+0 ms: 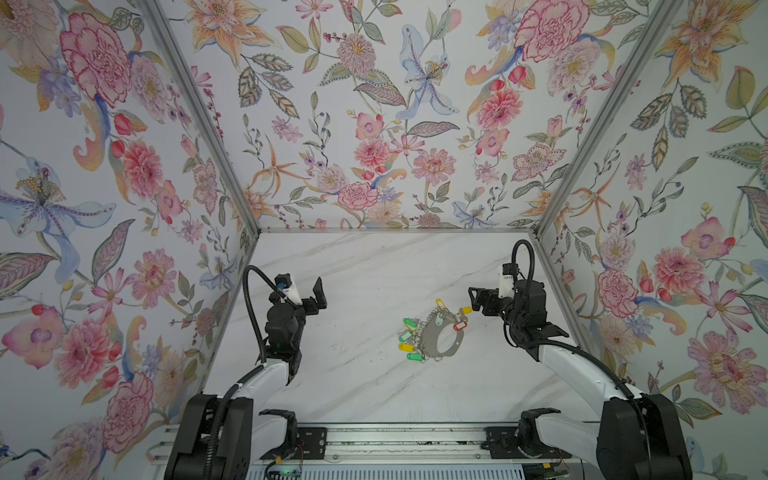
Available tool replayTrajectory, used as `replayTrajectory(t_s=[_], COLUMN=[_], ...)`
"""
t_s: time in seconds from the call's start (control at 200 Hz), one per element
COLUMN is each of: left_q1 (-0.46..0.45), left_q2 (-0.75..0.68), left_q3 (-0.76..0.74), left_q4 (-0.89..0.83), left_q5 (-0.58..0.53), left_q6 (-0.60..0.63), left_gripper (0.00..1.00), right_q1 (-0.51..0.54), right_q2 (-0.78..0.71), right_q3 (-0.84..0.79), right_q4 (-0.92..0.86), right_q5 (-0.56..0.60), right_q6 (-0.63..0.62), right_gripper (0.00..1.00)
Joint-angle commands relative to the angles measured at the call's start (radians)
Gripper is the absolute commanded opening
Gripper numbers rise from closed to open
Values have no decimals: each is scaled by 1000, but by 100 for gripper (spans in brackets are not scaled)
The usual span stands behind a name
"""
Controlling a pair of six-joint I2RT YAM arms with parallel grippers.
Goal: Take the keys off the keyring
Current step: 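Move the right gripper down onto the metal key holder's rim while the left gripper rises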
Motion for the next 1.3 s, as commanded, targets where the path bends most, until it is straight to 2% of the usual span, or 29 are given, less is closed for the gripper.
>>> replayTrajectory(t_s=[0.0, 0.045, 0.14, 0.195, 0.3, 0.455, 0.726, 1.021, 1.221, 1.296], left_q1=[-49, -76, -158, -199, -212, -216, -216, -216, -216, -216], left_q2=[15, 13, -1, -12, -17, -22, 26, 60, 90, 98], left_q3=[-14, -23, -49, -72, -101, -95, -88, -84, -76, -70], left_q4=[-32, -35, -39, -30, 3, -6, 15, 30, 51, 53], left_q5=[162, 177, 174, 149, 148, 167, 191, 206, 232, 242], left_q6=[-160, -175, -144, -114, -113, -121, -135, -144, -153, -155], left_gripper=[99, 99, 99, 99, 99, 99, 99, 99, 99, 99], right_q1=[143, 207, 308, 364, 489, 584, 588, 531, 528, 527], right_q2=[35, 49, 71, 74, 71, 89, 183, 303, 356, 378], right_q3=[53, 62, 73, 87, 98, 70, 104, 162, 193, 215], right_q4=[-217, -250, -297, -344, -419, -416, -407, -395, -395, -396], right_q5=[-15, 11, 27, 64, 131, 111, 82, -53, -168, -207], right_q6=[92, 115, 160, 176, 192, 200, 125, 35, -24, -44], right_gripper=[89, 87, 70, 66, 64, 58, 55, 49, 48, 44])
